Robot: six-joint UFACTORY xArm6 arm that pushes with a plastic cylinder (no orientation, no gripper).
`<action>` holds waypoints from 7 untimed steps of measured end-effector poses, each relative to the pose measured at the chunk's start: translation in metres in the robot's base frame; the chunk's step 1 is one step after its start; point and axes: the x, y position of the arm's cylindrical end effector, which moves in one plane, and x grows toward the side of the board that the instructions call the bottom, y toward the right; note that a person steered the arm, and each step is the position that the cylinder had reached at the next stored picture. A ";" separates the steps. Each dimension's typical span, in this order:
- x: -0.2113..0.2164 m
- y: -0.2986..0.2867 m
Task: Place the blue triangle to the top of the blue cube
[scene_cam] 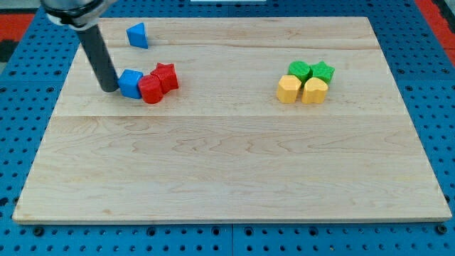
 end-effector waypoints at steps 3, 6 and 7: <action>-0.012 -0.071; -0.150 -0.071; -0.180 -0.036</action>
